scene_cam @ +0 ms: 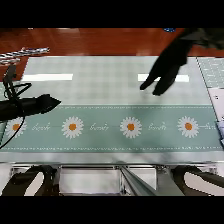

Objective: Fold the shirts.

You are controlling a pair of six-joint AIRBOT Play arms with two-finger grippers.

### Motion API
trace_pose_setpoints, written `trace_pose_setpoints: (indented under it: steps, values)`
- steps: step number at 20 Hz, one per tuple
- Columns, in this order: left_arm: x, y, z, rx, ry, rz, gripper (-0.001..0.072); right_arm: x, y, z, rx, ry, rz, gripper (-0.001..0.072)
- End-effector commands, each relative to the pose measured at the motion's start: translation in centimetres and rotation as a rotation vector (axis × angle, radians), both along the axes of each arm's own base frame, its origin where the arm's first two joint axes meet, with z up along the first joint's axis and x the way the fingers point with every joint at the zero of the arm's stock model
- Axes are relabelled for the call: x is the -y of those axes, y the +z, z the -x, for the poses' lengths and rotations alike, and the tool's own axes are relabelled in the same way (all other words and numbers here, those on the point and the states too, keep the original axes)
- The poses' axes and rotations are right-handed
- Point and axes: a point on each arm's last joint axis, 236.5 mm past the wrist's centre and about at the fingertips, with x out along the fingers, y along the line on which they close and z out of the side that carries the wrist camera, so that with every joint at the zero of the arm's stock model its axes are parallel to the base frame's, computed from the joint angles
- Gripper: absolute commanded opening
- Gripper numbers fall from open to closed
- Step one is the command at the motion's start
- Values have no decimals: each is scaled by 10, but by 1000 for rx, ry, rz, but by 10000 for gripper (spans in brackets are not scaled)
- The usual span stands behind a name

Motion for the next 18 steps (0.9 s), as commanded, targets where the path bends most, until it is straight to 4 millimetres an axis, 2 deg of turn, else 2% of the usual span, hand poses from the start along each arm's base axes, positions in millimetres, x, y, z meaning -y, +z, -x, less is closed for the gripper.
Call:
trace_pose_setpoints:
  steps: [1, 4, 7, 12, 15, 17, 18]
  values:
    - [3, 3, -1, 4, 1, 20, 20, 78, 13, 54, -71, -214, 87, 29]
    - [4, 3, -1, 4, 1, 23, 20, 125, 1, 100, -160, -379, 86, 29]
    - [4, 3, -1, 4, 1, 23, 20, 161, -29, 151, -272, -557, 59, 28]
    - [3, 3, -1, 20, -19, 7, 20, 195, -107, 259, -542, -870, 37, 29]
    - [3, 3, -1, 20, -19, 7, 20, 215, -141, 323, -684, -1059, 99, 29]
    - [3, 4, -1, 22, -18, 7, 20, 219, -158, 361, -799, -1168, 129, 31]
    - [3, 4, -2, 24, -16, 7, 20, 218, -165, 372, -844, -1192, 140, 81]
